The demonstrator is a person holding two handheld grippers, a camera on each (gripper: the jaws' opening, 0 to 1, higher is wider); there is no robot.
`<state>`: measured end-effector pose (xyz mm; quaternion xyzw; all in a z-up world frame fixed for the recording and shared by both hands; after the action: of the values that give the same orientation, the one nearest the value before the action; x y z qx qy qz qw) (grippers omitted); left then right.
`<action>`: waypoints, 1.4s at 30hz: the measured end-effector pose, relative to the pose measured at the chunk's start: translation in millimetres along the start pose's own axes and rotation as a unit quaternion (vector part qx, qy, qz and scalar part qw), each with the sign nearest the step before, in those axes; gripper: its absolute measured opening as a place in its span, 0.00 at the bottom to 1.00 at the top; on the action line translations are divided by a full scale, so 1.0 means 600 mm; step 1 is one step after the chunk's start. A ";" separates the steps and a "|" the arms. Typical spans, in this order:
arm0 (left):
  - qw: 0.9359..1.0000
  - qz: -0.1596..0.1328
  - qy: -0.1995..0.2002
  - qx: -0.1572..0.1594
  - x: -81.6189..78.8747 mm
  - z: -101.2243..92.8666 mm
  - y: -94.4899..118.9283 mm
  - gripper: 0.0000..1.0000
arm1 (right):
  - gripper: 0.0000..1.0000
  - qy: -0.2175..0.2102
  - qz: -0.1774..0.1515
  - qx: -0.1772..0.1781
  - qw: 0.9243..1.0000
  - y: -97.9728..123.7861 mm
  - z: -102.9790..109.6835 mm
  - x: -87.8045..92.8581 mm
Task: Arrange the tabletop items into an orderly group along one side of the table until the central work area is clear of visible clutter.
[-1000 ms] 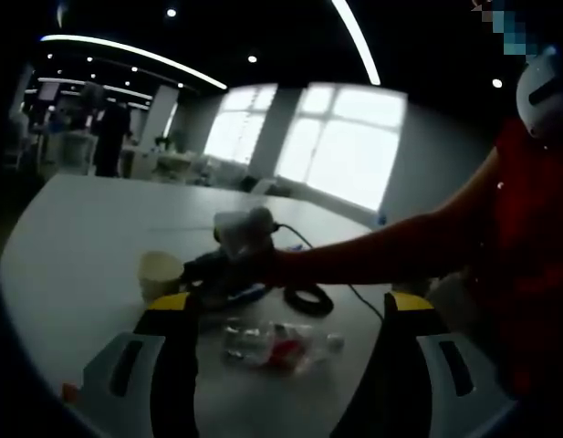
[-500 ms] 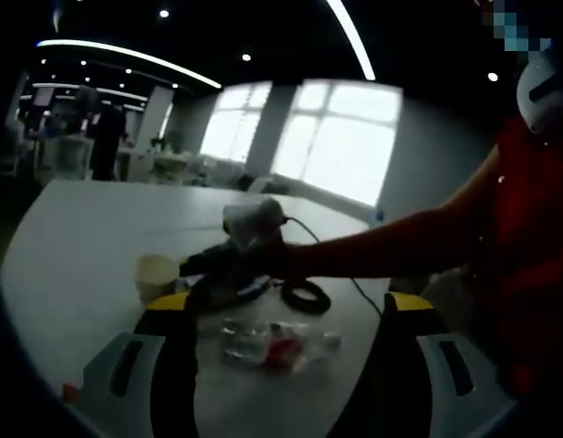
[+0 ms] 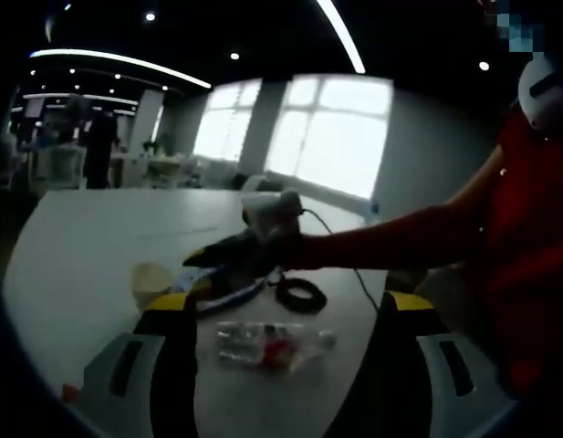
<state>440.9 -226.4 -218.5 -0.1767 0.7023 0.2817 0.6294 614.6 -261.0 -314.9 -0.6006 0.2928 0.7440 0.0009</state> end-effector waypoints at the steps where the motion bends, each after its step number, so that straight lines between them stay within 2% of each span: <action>1: 1.000 0.001 -0.001 0.000 0.000 -0.001 0.000 0.82 | 0.49 -0.001 -0.001 0.001 1.000 0.005 0.000 0.001; 13: 1.000 0.015 -0.014 0.013 0.007 -0.010 -0.002 0.81 | 0.50 -0.010 -0.007 0.023 1.000 0.103 0.002 0.012; 19: 0.999 0.027 -0.020 0.024 0.015 -0.016 -0.008 0.81 | 0.50 -0.017 -0.009 0.034 0.999 0.155 0.012 0.031; 25: 0.998 0.041 -0.026 0.036 0.028 -0.030 -0.015 0.81 | 0.50 -0.050 -0.012 0.041 0.998 0.210 0.027 0.052; 28: 0.997 0.049 -0.030 0.043 0.034 -0.034 -0.017 0.81 | 0.50 -0.053 -0.014 0.043 0.998 0.231 0.035 0.055; 33: 0.995 0.070 -0.047 0.057 0.043 -0.038 -0.026 0.81 | 0.50 -0.060 -0.008 0.042 0.997 0.269 0.060 0.065; 37: 0.992 0.088 -0.065 0.068 0.049 -0.039 -0.032 0.81 | 0.51 -0.085 -0.010 0.035 0.996 0.287 0.075 0.068; 42: 0.982 0.127 -0.109 0.086 0.061 -0.036 -0.037 0.81 | 0.50 -0.092 0.004 0.025 0.995 0.298 0.100 0.079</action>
<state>432.4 -253.2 -257.4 0.0006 0.6681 0.3151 0.6741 484.8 -399.9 -273.2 -0.5284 0.3122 0.7885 0.0402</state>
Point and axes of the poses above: the point that each gripper's makers call its tool centre point, and the gripper's own axes: y roughly backward along the fingers, z roughly to its left, x roughly out of its underside, the point moved 2 cm from there along y, roughly backward along the fingers, and after that the axes turned 12 degrees about -y, right-handed, at the moved point
